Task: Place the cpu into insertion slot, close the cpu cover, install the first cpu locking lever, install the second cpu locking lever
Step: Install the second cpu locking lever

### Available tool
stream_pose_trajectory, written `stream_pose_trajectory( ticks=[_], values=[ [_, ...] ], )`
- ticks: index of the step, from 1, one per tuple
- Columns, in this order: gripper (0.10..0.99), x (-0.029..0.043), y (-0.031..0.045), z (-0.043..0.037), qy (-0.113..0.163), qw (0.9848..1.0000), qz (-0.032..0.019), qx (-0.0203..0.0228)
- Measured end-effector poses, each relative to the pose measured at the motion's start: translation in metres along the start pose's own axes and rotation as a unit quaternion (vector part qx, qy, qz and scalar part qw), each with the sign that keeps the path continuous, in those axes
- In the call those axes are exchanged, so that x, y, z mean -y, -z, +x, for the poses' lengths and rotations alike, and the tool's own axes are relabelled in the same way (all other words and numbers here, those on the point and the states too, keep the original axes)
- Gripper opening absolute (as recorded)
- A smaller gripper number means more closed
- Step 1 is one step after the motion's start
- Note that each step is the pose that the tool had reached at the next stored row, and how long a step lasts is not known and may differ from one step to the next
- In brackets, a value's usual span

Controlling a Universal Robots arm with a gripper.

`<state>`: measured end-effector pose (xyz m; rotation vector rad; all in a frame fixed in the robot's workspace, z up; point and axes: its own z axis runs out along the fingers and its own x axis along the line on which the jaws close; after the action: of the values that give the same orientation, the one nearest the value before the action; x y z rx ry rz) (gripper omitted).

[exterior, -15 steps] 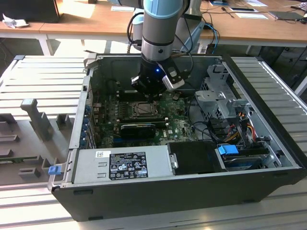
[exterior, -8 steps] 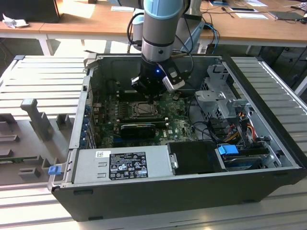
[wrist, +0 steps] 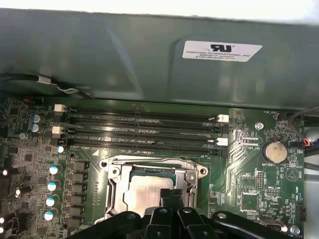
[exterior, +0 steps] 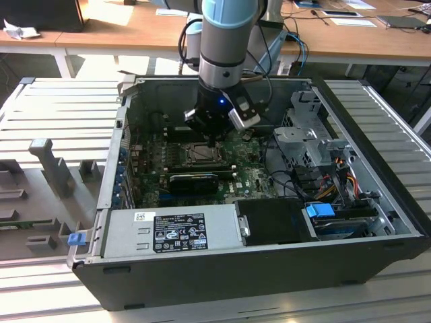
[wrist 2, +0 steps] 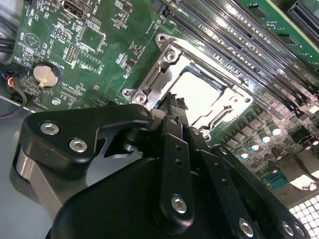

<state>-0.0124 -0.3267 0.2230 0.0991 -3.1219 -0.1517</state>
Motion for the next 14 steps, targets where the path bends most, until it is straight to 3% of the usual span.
stream_pose_trajectory(
  ticks=[5,8,14],
  values=[
    [0.106,0.0014,0.0039,0.0002,0.0,1.0,0.0,0.0],
    [0.106,0.0006,0.0126,0.0003,0.0,1.0,0.0001,0.0],
    [0.106,0.002,0.0137,0.0003,0.0,1.0,0.0001,0.0]
  ],
)
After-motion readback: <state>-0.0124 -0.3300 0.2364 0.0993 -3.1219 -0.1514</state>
